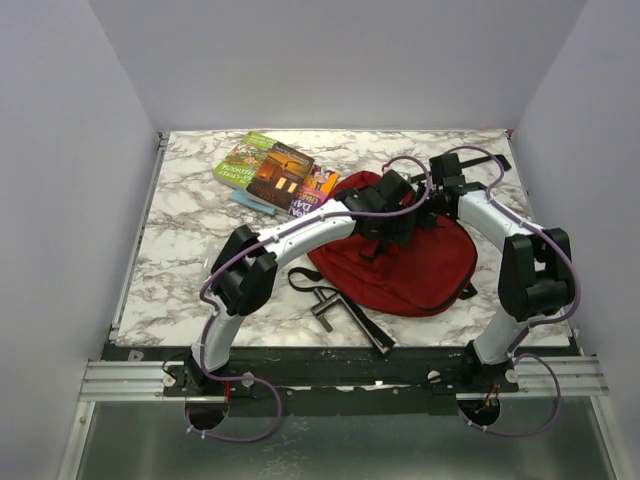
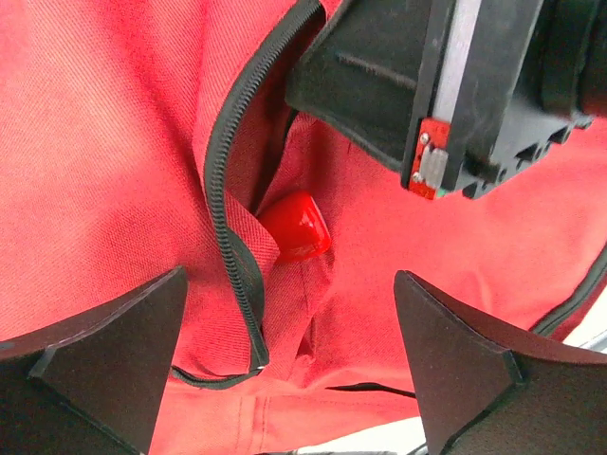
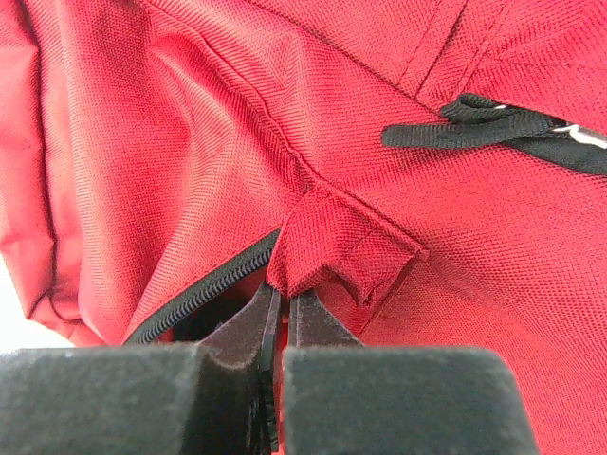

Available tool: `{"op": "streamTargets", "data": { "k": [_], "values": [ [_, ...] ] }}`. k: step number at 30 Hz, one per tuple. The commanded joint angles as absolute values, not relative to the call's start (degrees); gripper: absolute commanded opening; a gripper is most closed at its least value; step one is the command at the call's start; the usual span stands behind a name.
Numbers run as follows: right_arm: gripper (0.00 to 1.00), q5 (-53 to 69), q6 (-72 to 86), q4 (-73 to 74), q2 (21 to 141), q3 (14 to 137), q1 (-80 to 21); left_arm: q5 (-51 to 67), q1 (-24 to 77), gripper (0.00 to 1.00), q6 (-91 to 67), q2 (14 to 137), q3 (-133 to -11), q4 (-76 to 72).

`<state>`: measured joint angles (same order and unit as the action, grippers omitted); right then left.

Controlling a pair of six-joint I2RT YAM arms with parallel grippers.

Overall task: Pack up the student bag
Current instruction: Adjust the stationery in the student bag.

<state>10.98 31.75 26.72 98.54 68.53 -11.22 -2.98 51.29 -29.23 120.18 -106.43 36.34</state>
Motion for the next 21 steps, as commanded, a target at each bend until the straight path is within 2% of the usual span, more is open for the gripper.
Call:
{"op": "streamTargets", "data": {
  "k": [1, 4, 7, 10, 13, 16, 21],
  "values": [
    [0.0, 17.8, 31.3, 28.2, 96.6, 70.6, -10.2, -12.0, 52.6, 0.92, -25.9, 120.3, -105.2, 38.9],
    [0.01, 21.3, 32.7, 26.8, 96.5, 69.6, -9.7, -14.8, 54.0, 0.98, -24.0, 120.9, -104.9, 38.8],
    [0.01, 23.2, 33.2, 26.7, 96.6, 69.5, -9.3, -18.0, 55.0, 0.98, -23.4, 122.4, -105.3, 38.8],
    [0.01, 23.9, 33.7, 26.8, 95.8, 69.1, -9.0, -21.3, 55.1, 0.91, -22.7, 124.6, -107.0, 38.9],
    [0.01, 24.0, 33.6, 27.2, 95.6, 69.3, -8.8, -18.8, 55.1, 0.98, -22.1, 125.5, -108.0, 38.7],
    [0.01, 24.1, 33.4, 27.5, 95.9, 69.7, -8.6, -14.4, 55.1, 0.98, -23.8, 124.7, -105.7, 37.4],
    [0.01, 24.6, 33.2, 27.3, 96.2, 69.4, -8.4, -14.1, 55.4, 0.98, -25.3, 123.6, -102.5, 35.9]
  ]
}}
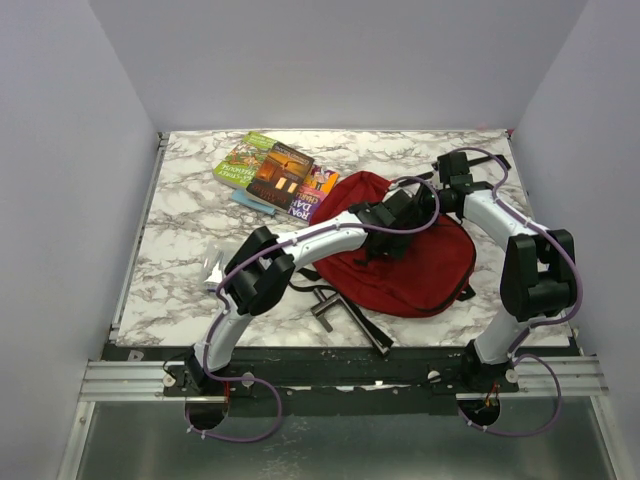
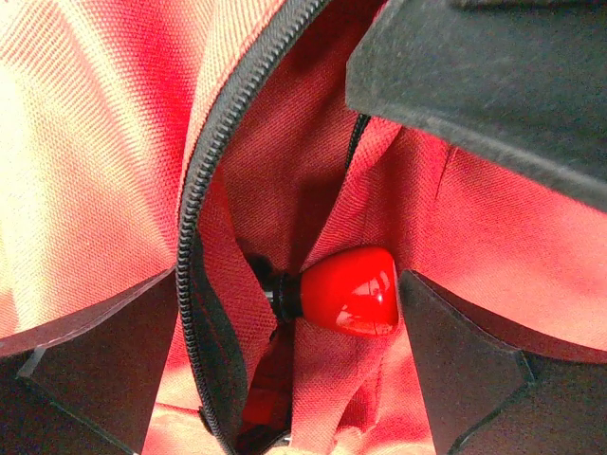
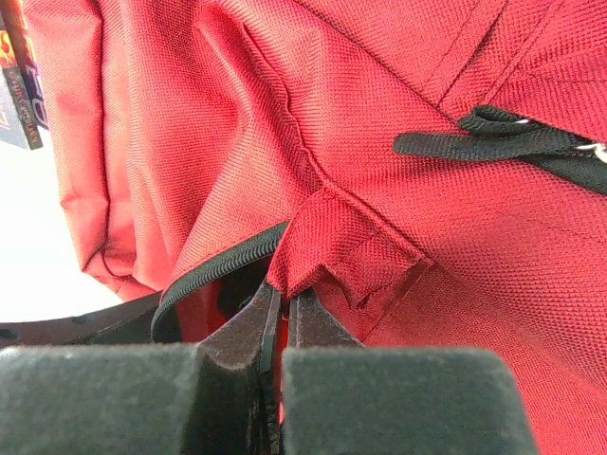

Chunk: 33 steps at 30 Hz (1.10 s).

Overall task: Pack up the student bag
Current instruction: Adjust the stationery in the student bag.

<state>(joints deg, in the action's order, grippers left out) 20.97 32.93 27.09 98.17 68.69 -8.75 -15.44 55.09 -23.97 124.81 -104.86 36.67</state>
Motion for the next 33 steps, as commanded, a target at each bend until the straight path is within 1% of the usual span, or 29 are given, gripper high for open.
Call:
{"op": "streamTargets", "data": {
  "k": [1, 2, 4, 9, 11, 14, 16, 20, 21, 23, 25, 29, 33],
  "values": [
    [0.01, 24.9, 33.2, 27.3, 96.2, 69.4, -8.4, -15.0, 55.4, 0.98, -25.4, 123.9, -102.4, 35.9],
    [0.01, 24.9, 33.2, 27.2, 96.0, 69.2, -8.4, -16.0, 55.3, 0.98, -25.4, 124.2, -102.1, 36.0],
    [0.01, 24.9, 33.2, 27.4, 95.7, 69.0, -8.2, -17.5, 54.7, 0.92, -26.4, 124.5, -101.7, 36.8],
    [0.01, 23.9, 31.1, 28.2, 94.8, 67.6, -7.8, -18.7, 51.5, 0.58, -28.6, 119.2, -97.3, 35.3],
    [0.01, 22.8, 29.5, 28.2, 94.3, 66.7, -7.8, -18.8, 50.9, 0.5, -28.2, 117.0, -96.4, 34.3],
    [0.01, 22.6, 27.2, 28.5, 93.9, 65.8, -7.8, -19.2, 50.3, 0.49, -28.4, 115.7, -96.6, 33.6],
    [0.01, 22.6, 25.6, 29.6, 94.2, 65.9, -7.8, -18.8, 49.5, 0.42, -28.6, 117.0, -97.9, 33.6],
    [0.01, 20.9, 24.6, 30.7, 93.6, 65.9, -7.8, -17.0, 47.5, 0.38, -29.7, 119.6, -99.8, 34.4],
    [0.01, 21.3, 24.8, 30.5, 93.0, 65.6, -7.8, -16.2, 47.4, 0.39, -29.8, 120.3, -100.7, 34.6],
    [0.01, 22.3, 25.6, 29.8, 92.4, 65.2, -7.8, -14.1, 47.4, 0.52, -30.2, 121.9, -103.7, 36.1],
    [0.01, 24.9, 26.0, 29.4, 92.3, 65.1, -7.8, -12.3, 47.8, 0.63, -30.8, 123.2, -106.0, 37.0],
    [0.01, 27.4, 27.1, 29.9, 91.1, 65.7, -7.8, -11.7, 47.9, 0.81, -31.6, 124.8, -109.0, 39.6],
    [0.01, 27.9, 29.4, 30.9, 89.0, 66.6, -7.7, -10.8, 47.9, 0.89, -31.5, 125.6, -110.6, 41.9]
  ]
}}
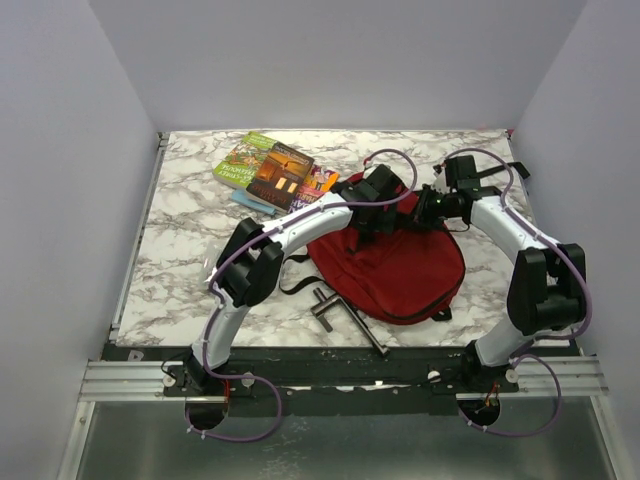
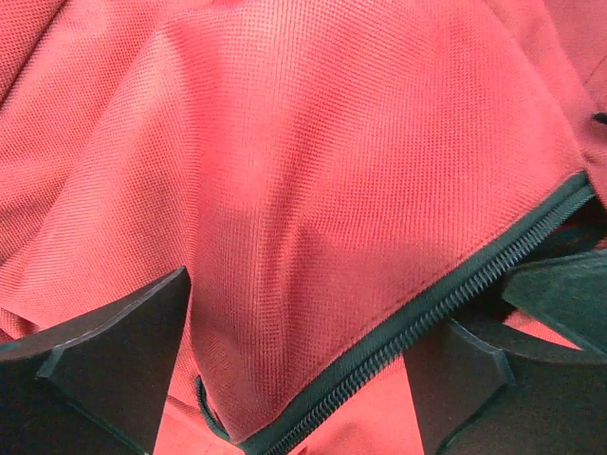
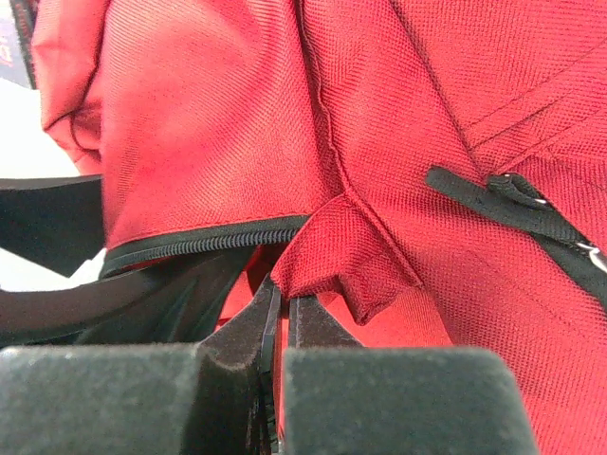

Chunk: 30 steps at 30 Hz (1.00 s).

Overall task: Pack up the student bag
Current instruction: Adjust the stationery in the student bag.

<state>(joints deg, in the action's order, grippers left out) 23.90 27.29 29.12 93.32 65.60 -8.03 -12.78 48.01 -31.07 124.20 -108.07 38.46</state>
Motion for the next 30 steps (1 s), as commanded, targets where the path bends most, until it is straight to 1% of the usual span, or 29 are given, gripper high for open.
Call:
{"op": "streamTargets", "data": {
  "k": [1, 4, 10, 12, 15, 17, 19, 21, 22, 24, 26, 28, 30],
  "values": [
    [0.01, 28.3, 29.7, 31.5, 89.0, 67.2, -7.7, -10.4, 47.9, 0.97, -31.4, 125.6, -111.0, 42.7],
    [0.01, 30.1, 30.4, 32.0, 89.0, 68.2, -7.2, -8.3, 47.9, 0.98, -30.9, 124.7, -111.1, 44.1],
    [0.0, 28.9, 28.8, 31.5, 89.9, 68.0, -5.8, -1.2, 47.9, 0.98, -27.7, 114.3, -105.6, 43.6],
    [0.0, 26.7, 27.5, 32.0, 90.4, 68.2, -5.2, 2.3, 47.6, 0.98, -26.2, 111.1, -104.2, 43.5],
    [0.01, 19.7, 24.9, 34.1, 91.3, 69.4, -5.2, 6.3, 46.6, 0.98, -26.0, 106.3, -100.7, 43.2],
    [0.02, 16.9, 23.0, 35.2, 91.6, 69.9, -5.2, 9.2, 45.7, 0.96, -26.3, 103.1, -96.9, 41.6],
    [0.19, 14.4, 22.5, 36.0, 91.7, 69.8, -5.2, 11.2, 44.3, 0.94, -27.4, 100.2, -92.7, 39.5],
    [0.32, 13.6, 21.9, 36.3, 90.8, 68.9, -5.4, 14.2, 41.9, 0.92, -29.7, 97.2, -88.0, 36.4],
    [0.38, 13.1, 21.7, 35.9, 89.8, 68.1, -5.6, 16.3, 40.9, 0.92, -31.2, 95.6, -85.5, 34.6],
    [0.51, 12.8, 22.1, 37.0, 88.9, 67.8, -5.7, 18.8, 38.5, 0.95, -33.4, 92.8, -80.9, 31.3],
    [0.56, 12.5, 22.0, 39.4, 88.3, 69.2, -7.2, 20.2, 36.5, 0.98, -35.0, 90.9, -78.1, 30.1],
    [0.62, 9.2, 22.5, 40.3, 86.6, 70.3, -11.4, 20.9, 35.2, 0.98, -36.2, 88.1, -74.6, 27.7],
    [0.66, 8.2, 23.8, 41.1, 85.5, 71.6, -16.9, 21.5, 34.3, 0.99, -38.0, 85.1, -69.6, 23.8]
  ]
}}
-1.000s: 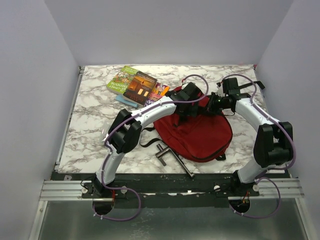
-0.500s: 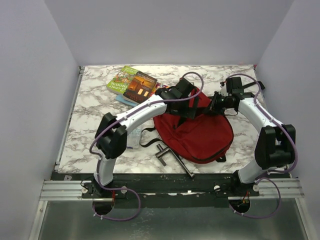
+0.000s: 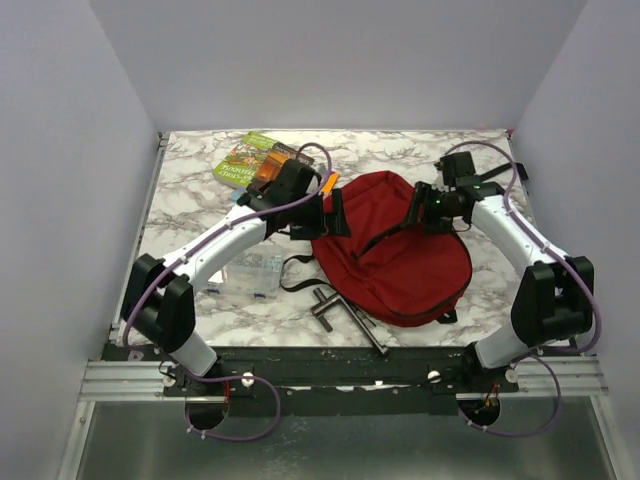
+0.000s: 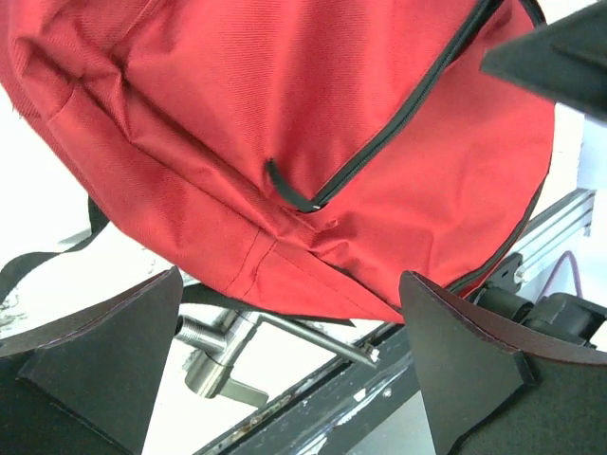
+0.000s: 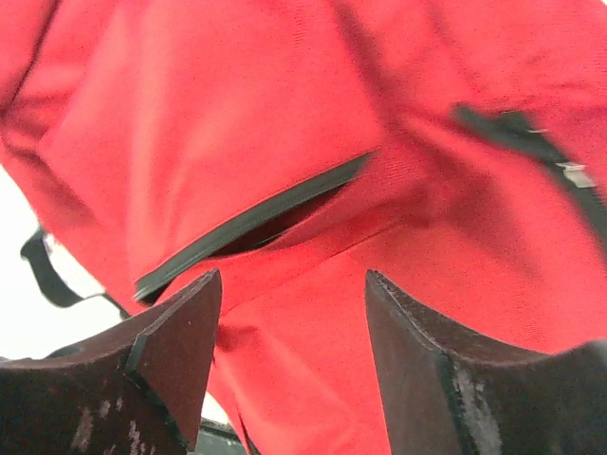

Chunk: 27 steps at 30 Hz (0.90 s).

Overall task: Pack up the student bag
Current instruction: Adjust the stationery in the student bag, then zip the student bag at the center of the board.

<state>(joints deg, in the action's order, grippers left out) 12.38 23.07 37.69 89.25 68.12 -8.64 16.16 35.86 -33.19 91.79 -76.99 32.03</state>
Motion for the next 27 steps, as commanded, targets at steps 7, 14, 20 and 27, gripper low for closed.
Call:
{"op": "streamTargets", "data": {
  "k": [7, 14, 20, 27],
  "values": [
    [0.68, 19.6, 36.6, 30.0, 86.9, 70.9, -31.0, 25.3, 30.8, 0.88, -45.2, 78.0, -55.9, 14.0],
    [0.51, 12.9, 36.6, 23.0, 89.5, 65.2, -31.2, 32.9, 29.7, 0.73, -50.5, 83.7, -53.0, 7.3],
    [0.38, 11.0, 35.7, 18.3, 88.7, 56.0, -31.1, 36.0, 30.4, 0.59, -54.4, 91.1, -54.8, 2.6],
    [0.3, 7.6, 31.3, 19.5, 85.5, 49.8, -31.2, 34.0, 31.0, 0.5, -54.7, 96.7, -57.5, 2.5]
  ]
}}
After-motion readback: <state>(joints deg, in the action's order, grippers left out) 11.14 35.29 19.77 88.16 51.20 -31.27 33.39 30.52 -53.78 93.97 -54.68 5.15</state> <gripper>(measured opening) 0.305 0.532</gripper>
